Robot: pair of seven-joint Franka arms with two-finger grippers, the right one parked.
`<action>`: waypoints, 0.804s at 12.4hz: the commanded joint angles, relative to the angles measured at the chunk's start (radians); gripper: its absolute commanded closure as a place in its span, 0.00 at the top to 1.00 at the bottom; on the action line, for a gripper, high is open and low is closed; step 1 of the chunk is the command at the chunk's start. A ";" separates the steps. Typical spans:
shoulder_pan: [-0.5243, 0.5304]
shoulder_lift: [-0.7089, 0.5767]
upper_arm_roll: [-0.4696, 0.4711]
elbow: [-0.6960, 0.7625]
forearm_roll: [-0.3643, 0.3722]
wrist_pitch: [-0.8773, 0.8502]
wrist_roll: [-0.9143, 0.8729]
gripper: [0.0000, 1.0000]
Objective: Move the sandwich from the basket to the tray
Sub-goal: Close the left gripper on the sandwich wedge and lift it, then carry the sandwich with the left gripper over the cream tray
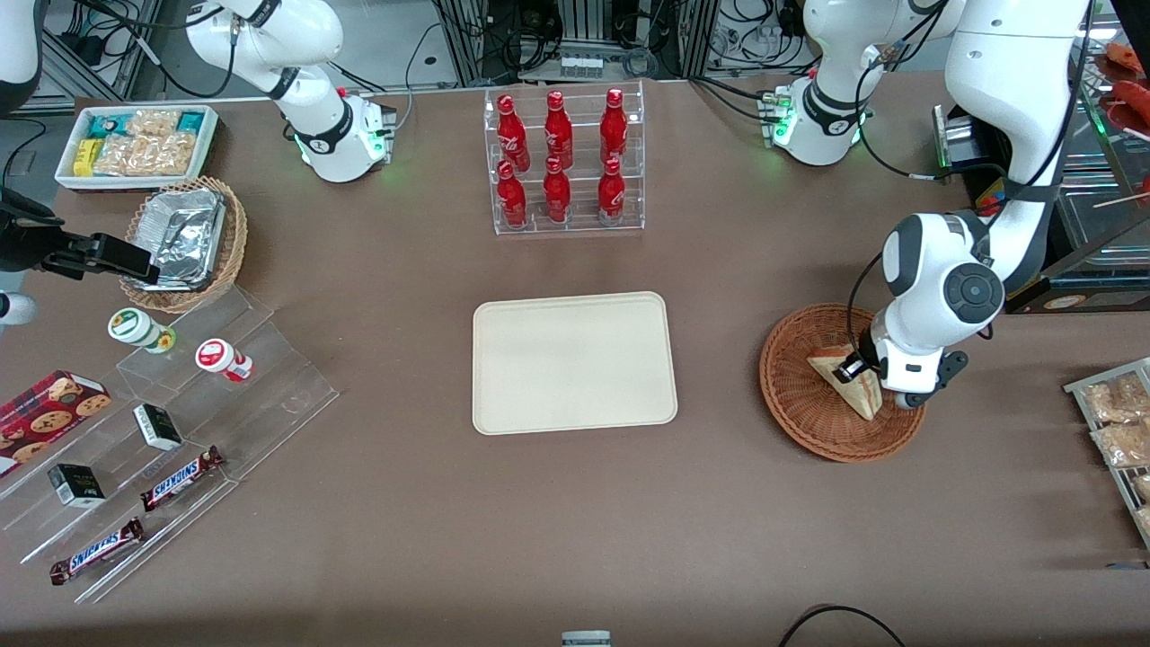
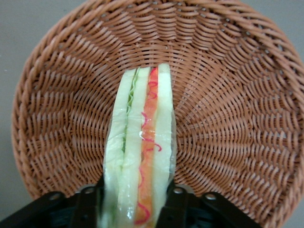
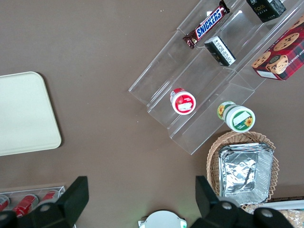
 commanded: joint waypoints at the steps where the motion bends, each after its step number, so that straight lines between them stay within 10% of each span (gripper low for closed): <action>1: -0.014 -0.020 -0.004 0.113 0.001 -0.176 0.010 0.00; 10: -0.354 0.065 -0.041 0.320 0.001 -0.318 0.110 0.00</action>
